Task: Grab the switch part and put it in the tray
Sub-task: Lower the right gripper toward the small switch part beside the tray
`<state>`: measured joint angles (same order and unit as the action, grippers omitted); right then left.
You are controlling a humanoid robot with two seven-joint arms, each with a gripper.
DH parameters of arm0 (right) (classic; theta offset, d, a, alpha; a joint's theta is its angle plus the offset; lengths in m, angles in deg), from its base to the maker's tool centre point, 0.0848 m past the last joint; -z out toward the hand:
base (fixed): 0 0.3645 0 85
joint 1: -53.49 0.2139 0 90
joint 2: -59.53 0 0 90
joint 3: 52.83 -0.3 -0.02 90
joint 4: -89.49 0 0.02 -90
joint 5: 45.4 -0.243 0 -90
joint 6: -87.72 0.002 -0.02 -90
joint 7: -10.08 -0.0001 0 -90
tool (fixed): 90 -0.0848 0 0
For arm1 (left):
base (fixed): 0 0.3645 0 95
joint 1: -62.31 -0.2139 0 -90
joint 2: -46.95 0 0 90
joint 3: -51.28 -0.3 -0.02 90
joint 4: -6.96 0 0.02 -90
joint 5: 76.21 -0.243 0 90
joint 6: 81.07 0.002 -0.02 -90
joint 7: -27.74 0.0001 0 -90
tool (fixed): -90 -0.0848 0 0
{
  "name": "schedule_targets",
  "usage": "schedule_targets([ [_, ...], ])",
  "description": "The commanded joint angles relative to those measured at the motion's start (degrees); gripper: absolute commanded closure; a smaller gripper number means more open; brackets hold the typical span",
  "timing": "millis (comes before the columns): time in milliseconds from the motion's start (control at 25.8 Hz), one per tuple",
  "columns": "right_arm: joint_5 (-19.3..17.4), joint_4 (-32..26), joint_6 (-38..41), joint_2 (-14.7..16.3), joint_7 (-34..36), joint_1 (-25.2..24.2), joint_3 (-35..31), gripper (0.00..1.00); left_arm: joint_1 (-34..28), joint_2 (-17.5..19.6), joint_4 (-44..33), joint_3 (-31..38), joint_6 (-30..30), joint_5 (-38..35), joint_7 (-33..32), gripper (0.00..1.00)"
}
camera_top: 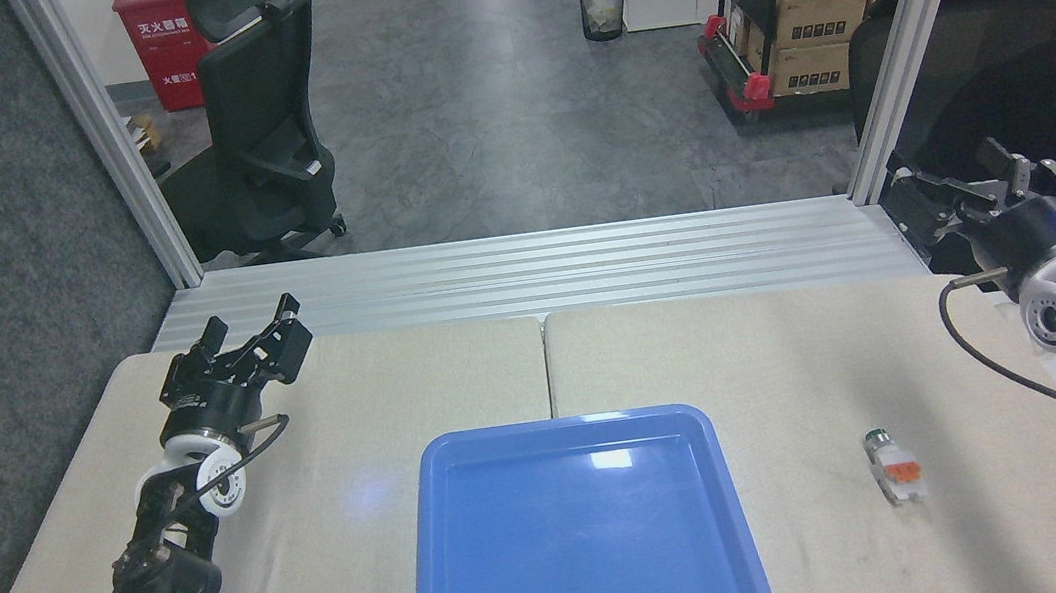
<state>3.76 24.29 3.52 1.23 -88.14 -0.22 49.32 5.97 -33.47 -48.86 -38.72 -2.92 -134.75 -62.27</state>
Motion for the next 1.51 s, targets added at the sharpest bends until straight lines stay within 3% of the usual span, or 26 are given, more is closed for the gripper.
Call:
schedule_targets([
  [0, -0.64, 1.3, -2.88, -1.29, -1.27, 0.36, -0.2, 0.01, 0.0, 0.18, 0.01, -1.4, -0.02, -0.09, 0.01, 0.0],
  [348, 0.15, 1.57, -5.62, -4.89, -1.18, -0.17, -0.11, 0.01, 0.0, 0.18, 0.01, -1.32, -0.02, 0.0, -0.08, 0.0],
  [465, 1.38, 1.83, -5.44, -5.07, -1.01, 0.27, 0.16, 0.01, 0.0, 0.18, 0.01, -1.32, -0.02, 0.0, -0.08, 0.0],
  [1471, 0.77, 1.3, -3.95, -5.07, -0.48, -4.47, -0.81, 0.01, 0.0, 0.18, 0.01, -1.32, -0.02, 0.0, 0.01, 0.0],
])
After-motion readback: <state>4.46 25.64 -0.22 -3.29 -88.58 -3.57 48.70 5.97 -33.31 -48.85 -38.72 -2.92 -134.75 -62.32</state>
